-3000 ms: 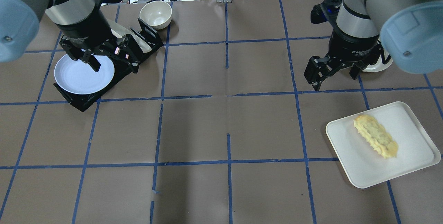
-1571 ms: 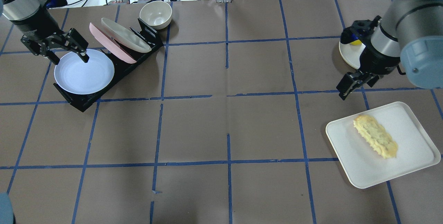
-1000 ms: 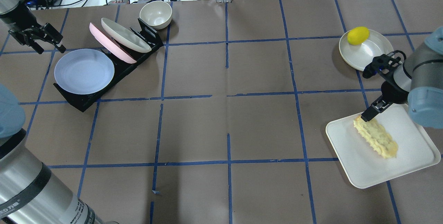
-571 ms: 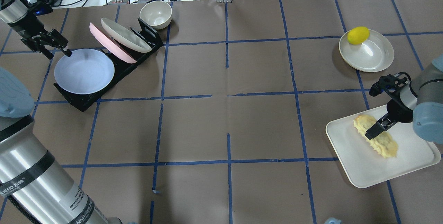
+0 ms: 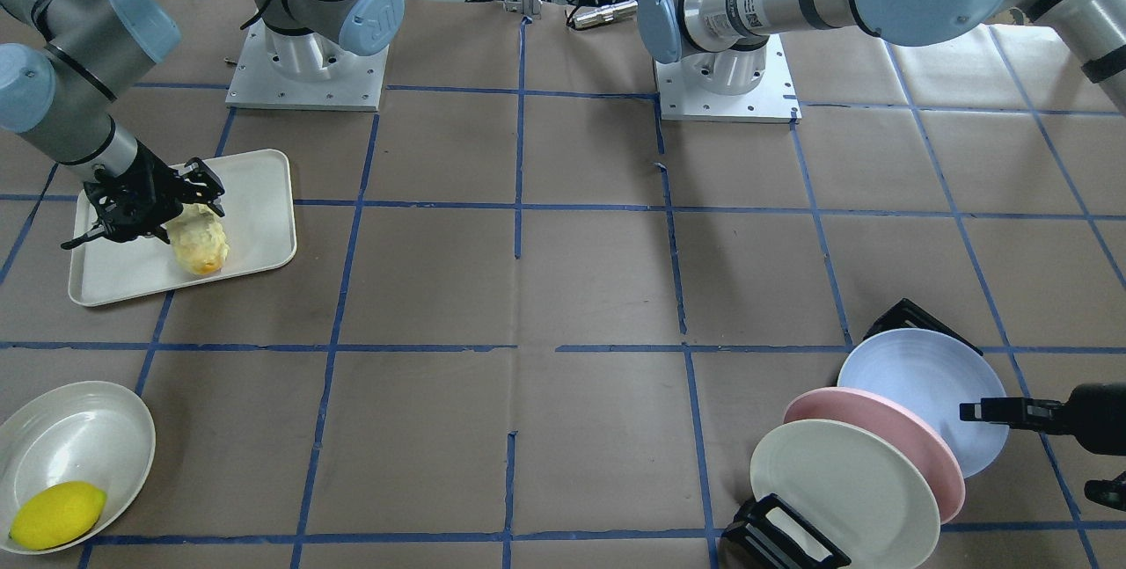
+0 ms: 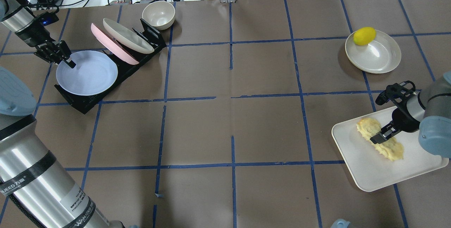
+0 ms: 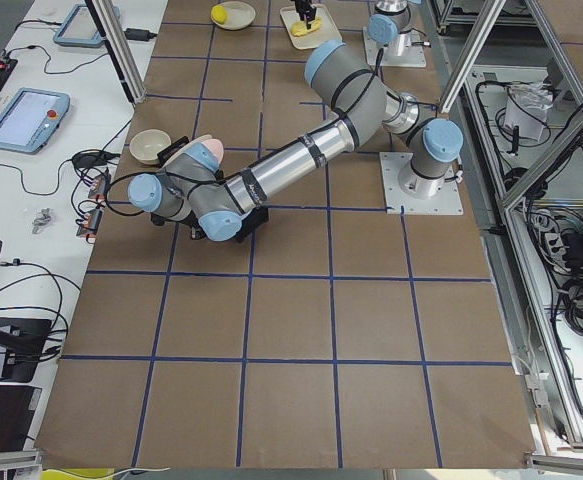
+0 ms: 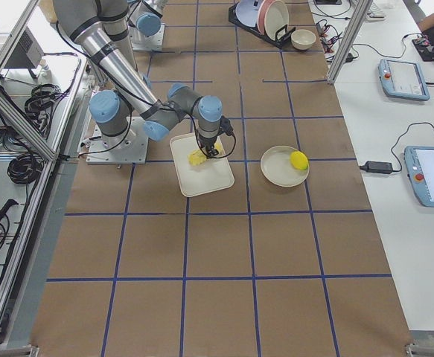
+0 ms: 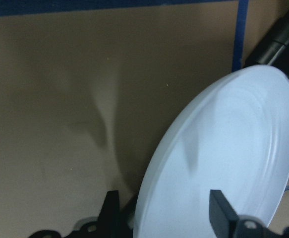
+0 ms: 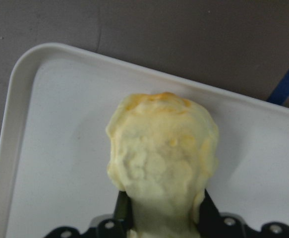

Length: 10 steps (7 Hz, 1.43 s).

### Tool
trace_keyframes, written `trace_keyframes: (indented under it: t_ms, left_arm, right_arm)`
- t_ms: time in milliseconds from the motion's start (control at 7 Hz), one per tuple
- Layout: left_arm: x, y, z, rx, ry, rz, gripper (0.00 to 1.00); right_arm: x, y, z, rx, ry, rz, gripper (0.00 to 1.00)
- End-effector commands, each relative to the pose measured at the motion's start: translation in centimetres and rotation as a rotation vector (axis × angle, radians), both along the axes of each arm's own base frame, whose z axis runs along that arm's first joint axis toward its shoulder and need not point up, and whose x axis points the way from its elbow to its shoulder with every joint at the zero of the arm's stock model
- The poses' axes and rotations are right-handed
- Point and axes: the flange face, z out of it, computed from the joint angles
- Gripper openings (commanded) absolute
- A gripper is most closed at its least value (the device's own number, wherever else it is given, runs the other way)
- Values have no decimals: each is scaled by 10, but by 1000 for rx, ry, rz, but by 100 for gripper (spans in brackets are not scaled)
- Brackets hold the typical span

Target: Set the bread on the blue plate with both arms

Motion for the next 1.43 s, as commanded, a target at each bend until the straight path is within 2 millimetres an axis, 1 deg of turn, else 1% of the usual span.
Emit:
trace_keyframes:
  t_ms: [0,143,286,429,571,714,857,1000,1143,1286]
  left_arm:
    - [-1,2,6,-7,31,11,12]
    - [0,3,11,-12,26,12,10]
    - [-2,5,14,0,36,11,10]
    - [-6,16,14,40,66,14,10]
    - [-21,28,40,91,130,40,10]
    - [-40,45,60,159,173,37,10]
    - [-60,60,76,213,231,61,10]
    - [-86,71,93,221,242,52,8]
    - [-129,83,112,235,216,42,7]
    - [-179,94,122,226,183,5,6]
  right_arm:
    - [-5,-2,11,29,59,-75,10]
    - [-8,-9,22,39,63,-102,10]
    - [-13,-22,40,41,62,-109,12]
    - [-8,-42,65,51,61,-81,12]
    - [0,-63,100,60,99,-75,13]
    - [12,-84,134,56,112,-38,13]
    - [25,-93,161,71,114,-73,15]
    - [53,-97,198,71,117,-61,17]
    - [82,-102,224,73,132,-106,17]
    - [117,-102,246,75,145,-105,17]
